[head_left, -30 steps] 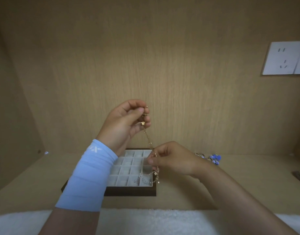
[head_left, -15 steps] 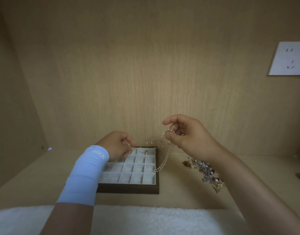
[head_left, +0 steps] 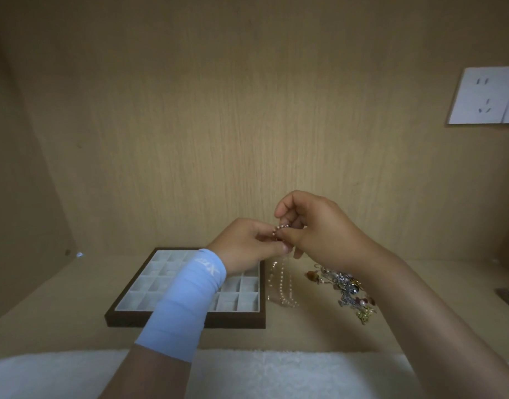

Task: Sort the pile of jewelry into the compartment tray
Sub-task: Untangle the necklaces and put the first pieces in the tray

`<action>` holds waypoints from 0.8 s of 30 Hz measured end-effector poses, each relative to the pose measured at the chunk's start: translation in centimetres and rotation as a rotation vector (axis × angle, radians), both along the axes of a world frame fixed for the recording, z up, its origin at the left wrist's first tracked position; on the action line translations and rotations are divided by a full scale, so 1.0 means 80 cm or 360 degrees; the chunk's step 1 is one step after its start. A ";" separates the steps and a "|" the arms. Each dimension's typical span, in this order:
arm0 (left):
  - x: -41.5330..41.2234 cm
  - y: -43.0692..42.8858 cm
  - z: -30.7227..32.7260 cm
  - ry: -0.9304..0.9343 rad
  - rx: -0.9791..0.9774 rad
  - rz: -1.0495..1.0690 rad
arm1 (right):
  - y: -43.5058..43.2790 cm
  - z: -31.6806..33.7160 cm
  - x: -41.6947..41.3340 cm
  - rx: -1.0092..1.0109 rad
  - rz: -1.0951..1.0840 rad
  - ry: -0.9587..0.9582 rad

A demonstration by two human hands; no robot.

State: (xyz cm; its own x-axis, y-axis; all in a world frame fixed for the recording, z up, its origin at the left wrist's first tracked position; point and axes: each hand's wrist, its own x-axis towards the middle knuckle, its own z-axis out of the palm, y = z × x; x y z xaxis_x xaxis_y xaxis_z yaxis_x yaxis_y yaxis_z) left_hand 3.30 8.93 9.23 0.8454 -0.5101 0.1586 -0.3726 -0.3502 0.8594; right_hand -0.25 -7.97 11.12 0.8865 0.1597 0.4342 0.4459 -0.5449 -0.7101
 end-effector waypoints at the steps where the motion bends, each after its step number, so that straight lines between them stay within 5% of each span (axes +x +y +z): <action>1: -0.002 -0.003 -0.003 0.0041 -0.0025 -0.0043 | 0.000 0.001 0.000 0.0028 0.0012 -0.0001; 5: -0.005 -0.001 -0.007 0.0153 -0.0131 -0.0113 | 0.000 0.008 0.000 0.0146 -0.0015 -0.0046; 15: 0.012 0.049 -0.009 0.0275 0.0224 -0.0101 | 0.021 0.012 -0.004 0.0696 0.0115 0.0037; 24: 0.015 0.045 -0.029 0.0425 0.0439 -0.0150 | 0.037 -0.008 -0.002 0.0580 0.0147 0.0178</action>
State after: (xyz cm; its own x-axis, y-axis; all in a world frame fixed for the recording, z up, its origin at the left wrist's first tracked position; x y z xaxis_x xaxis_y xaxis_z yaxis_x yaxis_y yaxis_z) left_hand 4.52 12.51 6.89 0.7858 -0.5802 -0.2143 -0.1904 -0.5565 0.8087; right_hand -0.40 -5.04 10.45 0.9206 0.0940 0.3789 0.3904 -0.2095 -0.8965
